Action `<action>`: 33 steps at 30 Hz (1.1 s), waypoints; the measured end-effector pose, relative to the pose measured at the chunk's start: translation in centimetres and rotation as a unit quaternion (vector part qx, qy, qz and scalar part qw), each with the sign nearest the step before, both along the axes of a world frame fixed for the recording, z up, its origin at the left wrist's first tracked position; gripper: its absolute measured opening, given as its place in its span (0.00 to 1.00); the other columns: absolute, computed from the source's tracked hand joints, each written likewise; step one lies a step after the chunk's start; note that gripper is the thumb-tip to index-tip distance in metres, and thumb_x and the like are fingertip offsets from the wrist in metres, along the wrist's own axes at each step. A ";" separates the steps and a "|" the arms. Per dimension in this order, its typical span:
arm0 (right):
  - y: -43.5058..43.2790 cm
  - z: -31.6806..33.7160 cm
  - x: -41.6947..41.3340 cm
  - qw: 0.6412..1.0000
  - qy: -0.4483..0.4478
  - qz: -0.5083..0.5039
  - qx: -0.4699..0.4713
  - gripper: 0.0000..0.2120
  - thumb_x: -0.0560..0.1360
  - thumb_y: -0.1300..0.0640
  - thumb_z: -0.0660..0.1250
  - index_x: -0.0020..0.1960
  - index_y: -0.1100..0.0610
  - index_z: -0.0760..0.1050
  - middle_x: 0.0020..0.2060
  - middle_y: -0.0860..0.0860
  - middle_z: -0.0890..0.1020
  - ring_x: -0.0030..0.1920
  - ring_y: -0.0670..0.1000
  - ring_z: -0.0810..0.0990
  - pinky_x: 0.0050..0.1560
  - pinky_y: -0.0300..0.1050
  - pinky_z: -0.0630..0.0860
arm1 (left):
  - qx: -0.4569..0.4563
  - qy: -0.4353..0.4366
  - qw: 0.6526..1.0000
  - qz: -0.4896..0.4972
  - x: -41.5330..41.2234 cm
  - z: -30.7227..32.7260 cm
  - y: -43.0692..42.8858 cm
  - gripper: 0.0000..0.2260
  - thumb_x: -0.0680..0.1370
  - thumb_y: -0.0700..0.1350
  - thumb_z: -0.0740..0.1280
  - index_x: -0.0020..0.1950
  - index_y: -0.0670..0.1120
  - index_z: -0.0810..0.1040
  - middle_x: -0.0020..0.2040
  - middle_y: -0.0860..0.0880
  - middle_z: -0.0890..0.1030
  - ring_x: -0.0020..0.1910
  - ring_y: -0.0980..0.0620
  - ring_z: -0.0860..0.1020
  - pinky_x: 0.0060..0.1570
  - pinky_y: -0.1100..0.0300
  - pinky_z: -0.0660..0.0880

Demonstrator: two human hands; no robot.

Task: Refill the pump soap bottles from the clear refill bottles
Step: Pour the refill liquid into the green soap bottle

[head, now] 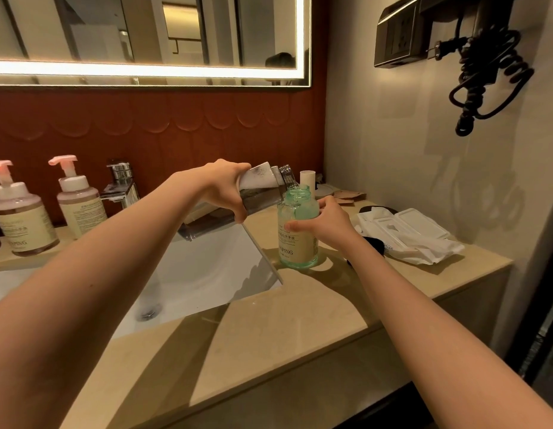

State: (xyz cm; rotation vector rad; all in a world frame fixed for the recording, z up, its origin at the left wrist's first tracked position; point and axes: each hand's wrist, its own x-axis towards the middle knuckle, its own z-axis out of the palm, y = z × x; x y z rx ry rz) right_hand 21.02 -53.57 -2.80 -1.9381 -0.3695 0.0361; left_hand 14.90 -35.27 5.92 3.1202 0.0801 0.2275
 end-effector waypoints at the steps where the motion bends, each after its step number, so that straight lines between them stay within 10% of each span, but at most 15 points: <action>1: 0.0 0.0 0.0 1.000 0.000 0.000 0.000 0.31 0.65 0.53 0.77 0.60 0.56 0.64 0.62 0.53 0.75 0.62 0.55 0.74 0.58 0.51 0.74 | 0.001 0.000 1.000 0.001 0.0 0.0 0.0 0.38 0.61 0.51 0.78 0.67 0.48 0.66 0.55 0.47 0.75 0.51 0.45 0.74 0.52 0.50 0.76; 33: 0.3 0.0 0.3 1.000 0.008 -0.001 -0.001 0.32 0.64 0.53 0.78 0.61 0.56 0.64 0.60 0.52 0.76 0.61 0.54 0.75 0.57 0.52 0.74 | 0.025 0.013 1.000 0.005 0.0 0.8 -0.1 0.38 0.61 0.51 0.78 0.67 0.47 0.66 0.55 0.47 0.74 0.52 0.46 0.74 0.50 0.52 0.76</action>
